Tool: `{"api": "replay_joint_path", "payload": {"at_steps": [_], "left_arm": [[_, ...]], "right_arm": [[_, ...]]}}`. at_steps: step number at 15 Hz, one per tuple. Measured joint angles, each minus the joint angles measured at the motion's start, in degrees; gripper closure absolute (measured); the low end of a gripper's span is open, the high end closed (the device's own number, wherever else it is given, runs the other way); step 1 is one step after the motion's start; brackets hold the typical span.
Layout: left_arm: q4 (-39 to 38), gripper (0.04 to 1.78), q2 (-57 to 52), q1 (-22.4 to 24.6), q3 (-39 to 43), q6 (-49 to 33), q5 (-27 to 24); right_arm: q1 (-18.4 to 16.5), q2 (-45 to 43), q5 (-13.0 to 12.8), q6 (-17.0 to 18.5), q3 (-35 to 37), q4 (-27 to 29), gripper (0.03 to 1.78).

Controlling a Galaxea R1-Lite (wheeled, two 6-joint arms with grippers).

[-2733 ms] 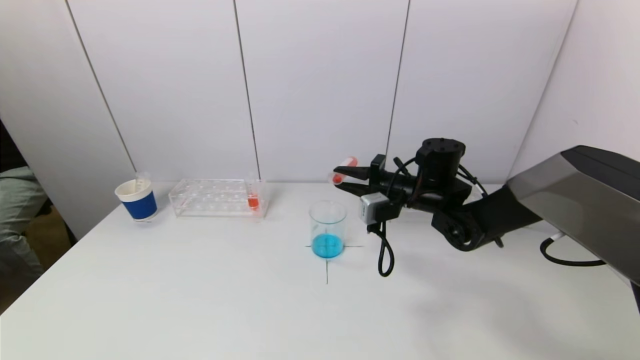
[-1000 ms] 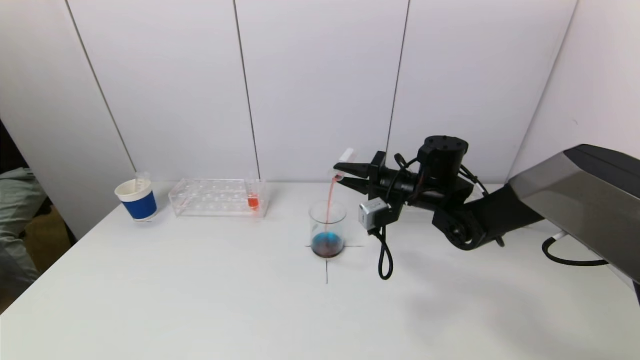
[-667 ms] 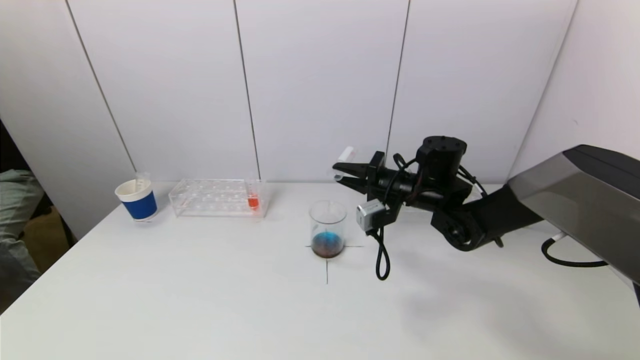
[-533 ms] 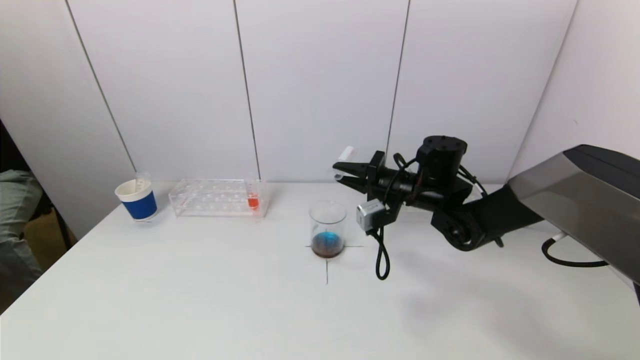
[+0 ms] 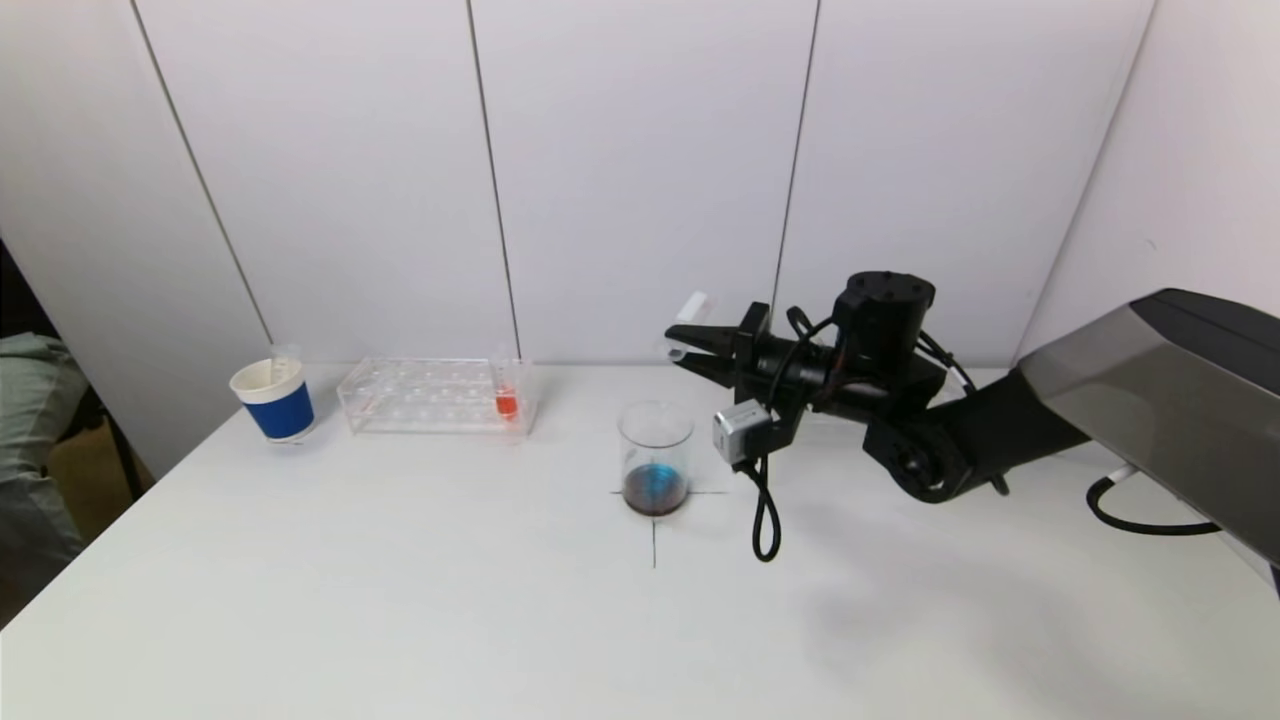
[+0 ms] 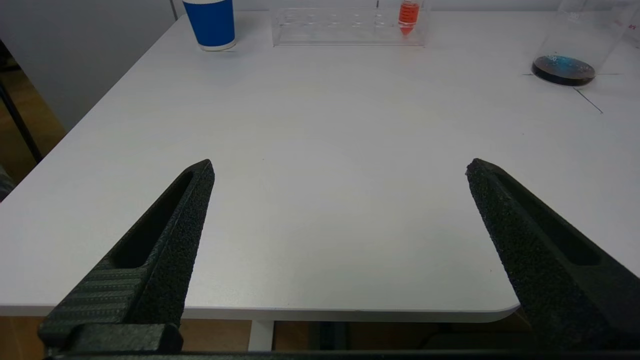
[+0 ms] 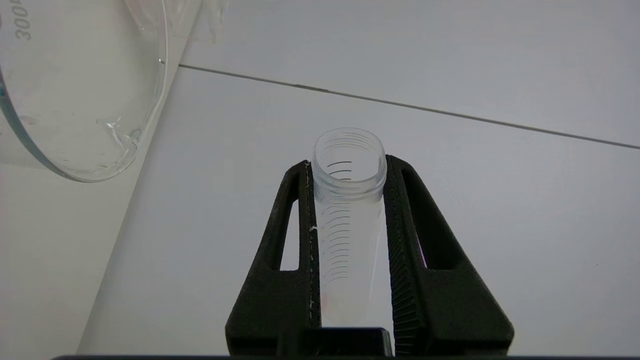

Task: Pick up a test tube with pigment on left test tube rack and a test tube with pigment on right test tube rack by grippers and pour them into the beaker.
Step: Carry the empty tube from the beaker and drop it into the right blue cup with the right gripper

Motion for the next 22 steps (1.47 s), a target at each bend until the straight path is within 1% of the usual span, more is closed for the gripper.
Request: {"api": "replay_joint_path", "payload": {"at_steps": [3, 4, 5, 9, 10, 11, 13, 14, 15, 17, 18, 20, 22], "left_arm": [[0.0, 0.06, 0.0, 0.0, 0.0, 0.0, 0.0], [0.0, 0.06, 0.0, 0.0, 0.0, 0.0, 0.0], [0.0, 0.06, 0.0, 0.0, 0.0, 0.0, 0.0], [0.0, 0.06, 0.0, 0.0, 0.0, 0.0, 0.0], [0.0, 0.06, 0.0, 0.0, 0.0, 0.0, 0.0], [0.0, 0.06, 0.0, 0.0, 0.0, 0.0, 0.0], [0.0, 0.06, 0.0, 0.0, 0.0, 0.0, 0.0], [0.0, 0.06, 0.0, 0.0, 0.0, 0.0, 0.0], [0.0, 0.06, 0.0, 0.0, 0.0, 0.0, 0.0], [0.0, 0.06, 0.0, 0.0, 0.0, 0.0, 0.0], [0.0, 0.06, 0.0, 0.0, 0.0, 0.0, 0.0], [0.0, 0.06, 0.0, 0.0, 0.0, 0.0, 0.0], [0.0, 0.06, 0.0, 0.0, 0.0, 0.0, 0.0]], "right_arm": [[0.2, -0.2, 0.2, 1.0, 1.2, -0.1, 1.36], [0.4, -0.4, 0.3, 2.0, 1.9, -0.2, 1.36], [0.5, -0.6, 0.2, 4.0, 2.7, -0.4, 1.36], [1.2, -2.4, -0.5, 13.6, 3.7, -0.8, 1.36], [1.2, -3.0, -0.5, 16.7, 3.9, -1.0, 1.36], [1.3, -3.5, -0.5, 19.1, 4.1, -1.3, 1.36], [1.5, -5.1, -0.7, 26.2, 4.9, -2.3, 1.36], [1.5, -6.0, -1.4, 29.7, 5.2, -2.7, 1.36], [1.5, -6.8, -2.6, 33.1, 5.3, -3.1, 1.36], [1.8, -8.7, -6.5, 41.1, 5.4, -3.3, 1.36], [2.3, -9.7, -9.3, 45.7, 5.3, -3.2, 1.36], [3.4, -12.1, -16.7, 56.1, 4.3, -2.2, 1.36], [3.7, -13.7, -22.5, 64.1, 2.2, 0.0, 1.36]]}}
